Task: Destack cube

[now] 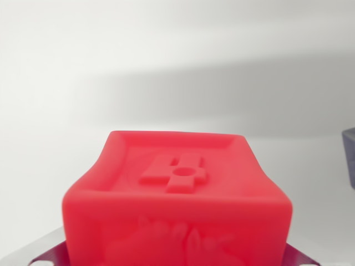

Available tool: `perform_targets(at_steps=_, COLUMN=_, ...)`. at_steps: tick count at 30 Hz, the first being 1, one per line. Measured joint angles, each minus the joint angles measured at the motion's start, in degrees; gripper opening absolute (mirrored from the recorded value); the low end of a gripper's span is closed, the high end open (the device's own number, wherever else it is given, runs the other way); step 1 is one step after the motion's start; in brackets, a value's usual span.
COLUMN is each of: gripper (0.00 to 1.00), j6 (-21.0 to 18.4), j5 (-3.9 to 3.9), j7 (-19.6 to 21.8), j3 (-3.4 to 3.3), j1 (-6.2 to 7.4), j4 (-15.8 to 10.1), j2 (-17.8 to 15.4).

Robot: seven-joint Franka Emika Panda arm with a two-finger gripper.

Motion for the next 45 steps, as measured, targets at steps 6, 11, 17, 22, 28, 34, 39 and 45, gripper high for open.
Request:
perform_targets(at_steps=6, gripper=0.00, j6=0.0, j5=0.00, j7=2.8, j3=0.25, j1=1.10, j4=0.6, j2=0.6)
perform_targets(at_steps=11, gripper=0.00, j6=0.0, j5=0.01, j7=5.0, j3=0.45, j1=1.93, j4=1.0, j2=1.1)
perform_targets(at_steps=17, gripper=0.00, j6=0.1, j5=0.02, j7=7.7, j3=0.66, j1=3.02, j4=1.6, j2=1.6)
perform_targets(at_steps=22, gripper=0.00, j6=0.1, j5=0.04, j7=9.8, j3=0.82, j1=3.89, j4=2.2, j2=2.2)
perform_targets(at_steps=28, gripper=0.00, j6=0.0, j5=0.07, j7=12.4, j3=1.01, j1=4.97, j4=2.9, j2=2.8)
perform_targets(at_steps=34, gripper=0.00, j6=0.0, j5=0.11, j7=15.1, j3=1.15, j1=6.06, j4=3.7, j2=3.5)
perform_targets(at_steps=39, gripper=0.00, j6=0.0, j5=0.13, j7=17.0, j3=1.28, j1=6.87, j4=4.3, j2=4.1)
perform_targets(at_steps=45, gripper=0.00, j6=0.0, j5=0.16, j7=19.3, j3=1.42, j1=7.80, j4=5.0, j2=4.7)
